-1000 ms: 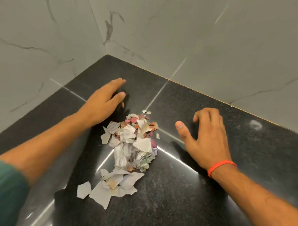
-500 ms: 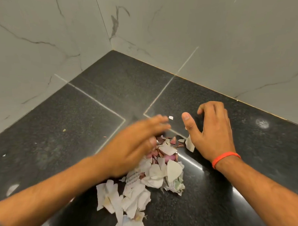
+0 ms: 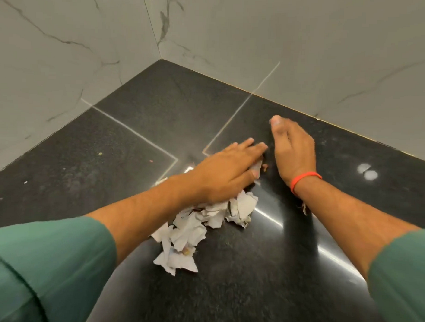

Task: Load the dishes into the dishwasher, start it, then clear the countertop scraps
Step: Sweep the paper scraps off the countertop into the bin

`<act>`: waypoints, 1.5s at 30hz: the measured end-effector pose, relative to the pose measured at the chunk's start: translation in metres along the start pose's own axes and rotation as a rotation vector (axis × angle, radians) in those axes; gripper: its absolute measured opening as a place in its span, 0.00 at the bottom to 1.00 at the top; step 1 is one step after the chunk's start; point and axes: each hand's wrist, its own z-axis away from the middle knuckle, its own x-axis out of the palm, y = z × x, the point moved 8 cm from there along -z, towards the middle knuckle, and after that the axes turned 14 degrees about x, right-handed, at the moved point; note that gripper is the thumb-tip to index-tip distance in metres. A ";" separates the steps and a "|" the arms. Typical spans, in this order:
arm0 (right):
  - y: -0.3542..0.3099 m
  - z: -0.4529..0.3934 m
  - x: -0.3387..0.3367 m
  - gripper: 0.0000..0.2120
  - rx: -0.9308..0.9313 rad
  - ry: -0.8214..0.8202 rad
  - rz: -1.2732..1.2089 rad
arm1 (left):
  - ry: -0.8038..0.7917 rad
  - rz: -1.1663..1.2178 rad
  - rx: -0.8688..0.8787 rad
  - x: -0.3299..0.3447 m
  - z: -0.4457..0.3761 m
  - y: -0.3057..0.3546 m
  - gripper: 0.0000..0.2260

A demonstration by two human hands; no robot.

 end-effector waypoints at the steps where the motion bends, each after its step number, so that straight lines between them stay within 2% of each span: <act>1: -0.002 0.006 0.002 0.34 -0.031 -0.059 0.043 | -0.014 0.058 0.028 0.004 0.002 0.018 0.27; 4: -0.002 0.036 0.010 0.33 -0.138 -0.243 0.187 | -0.010 0.139 0.082 0.004 0.021 0.057 0.22; 6: -0.001 0.059 0.008 0.31 -0.194 -0.327 0.219 | 0.093 0.092 0.057 -0.006 0.046 0.066 0.20; 8: -0.003 0.083 0.003 0.29 -0.246 -0.404 0.222 | 0.285 0.070 -0.058 -0.027 0.082 0.058 0.18; 11: -0.006 0.112 -0.012 0.27 -0.263 -0.505 0.139 | 0.577 -0.041 -0.358 -0.064 0.155 0.025 0.16; 12: -0.006 0.115 -0.024 0.26 -0.248 -0.490 0.089 | 0.623 -0.104 -0.474 -0.071 0.182 0.011 0.17; 14: -0.002 0.113 -0.060 0.25 -0.226 -0.348 0.011 | 0.642 -0.156 -0.722 -0.073 0.232 -0.020 0.18; 16: 0.014 0.103 -0.095 0.26 -0.157 -0.179 0.014 | 0.594 -0.063 -0.949 -0.056 0.262 -0.041 0.21; 17: 0.026 0.098 -0.104 0.28 -0.093 -0.149 0.041 | 0.548 -0.052 -0.979 -0.046 0.262 -0.042 0.24; 19: 0.047 0.097 -0.096 0.34 0.014 -0.201 0.147 | 0.438 -0.126 -0.892 -0.026 0.239 -0.027 0.29; 21: 0.057 0.104 -0.077 0.39 -0.012 -0.219 0.319 | 0.395 -0.107 -0.754 -0.006 0.202 0.003 0.31; 23: 0.056 0.109 -0.066 0.38 -0.058 -0.189 0.428 | 0.384 -0.030 -0.608 0.009 0.166 0.036 0.29; 27: 0.055 0.110 -0.068 0.37 -0.071 -0.178 0.469 | 0.305 0.031 -0.305 0.031 0.116 0.094 0.25; 29: 0.055 0.110 -0.068 0.37 -0.065 -0.172 0.496 | 0.374 0.176 -0.282 0.028 0.114 0.093 0.24; 31: 0.053 0.109 -0.067 0.37 -0.058 -0.163 0.514 | 0.477 0.268 -0.336 0.017 0.122 0.068 0.22; 33: 0.051 0.108 -0.068 0.37 -0.056 -0.148 0.535 | 0.539 0.218 -0.456 0.003 0.132 0.031 0.22; 36: 0.051 0.108 -0.067 0.37 -0.054 -0.149 0.562 | 0.491 0.124 -0.562 -0.013 0.123 -0.003 0.23; 40: 0.052 0.109 -0.066 0.36 -0.041 -0.162 0.530 | 0.334 0.056 -0.391 -0.008 0.065 0.015 0.22; 45: 0.054 0.107 -0.070 0.36 -0.004 -0.163 0.353 | 0.194 0.137 -0.122 0.026 0.038 0.086 0.22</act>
